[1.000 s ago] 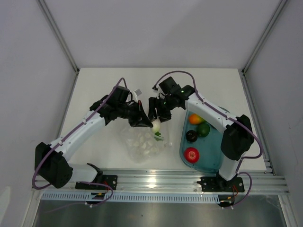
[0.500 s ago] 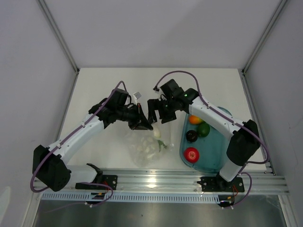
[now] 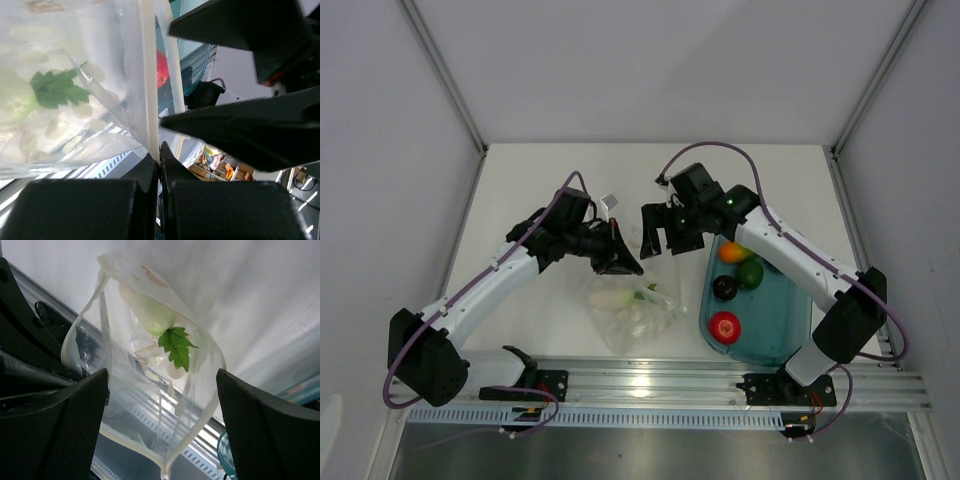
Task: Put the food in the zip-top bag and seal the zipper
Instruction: Place the fake vegetable in the zipper food storage bag, then pick up the fake fruit from the bin.
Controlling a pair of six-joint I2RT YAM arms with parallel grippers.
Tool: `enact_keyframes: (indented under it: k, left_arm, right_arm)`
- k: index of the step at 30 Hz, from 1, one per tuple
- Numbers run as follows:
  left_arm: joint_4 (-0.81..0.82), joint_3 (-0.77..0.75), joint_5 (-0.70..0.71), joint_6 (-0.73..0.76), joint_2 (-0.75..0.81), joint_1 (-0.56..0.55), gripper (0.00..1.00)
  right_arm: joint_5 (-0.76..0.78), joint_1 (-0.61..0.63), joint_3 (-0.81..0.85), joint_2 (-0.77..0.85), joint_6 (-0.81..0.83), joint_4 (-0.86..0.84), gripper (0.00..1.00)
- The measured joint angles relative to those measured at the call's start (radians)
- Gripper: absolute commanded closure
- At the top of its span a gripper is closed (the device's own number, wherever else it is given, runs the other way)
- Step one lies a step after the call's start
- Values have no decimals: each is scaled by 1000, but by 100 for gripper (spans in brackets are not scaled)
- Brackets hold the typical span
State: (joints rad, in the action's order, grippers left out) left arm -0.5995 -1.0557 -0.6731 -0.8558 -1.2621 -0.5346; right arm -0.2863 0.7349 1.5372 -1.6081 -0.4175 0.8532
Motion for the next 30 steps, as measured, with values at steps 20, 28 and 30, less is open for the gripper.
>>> enact_keyframes:
  k: [20,28,30]
  left_arm:
    - [14,23,-1,0,0,3,99]
    - [15,23,-3,0,0,3,99]
    - [16,23,-4,0,0,3,99]
  right_arm:
    - [85,-333,-337,305,-107,142,11]
    - [19,-350,-420,277,-125,259,10]
    - [5,-351,-450,277,-128,268,10]
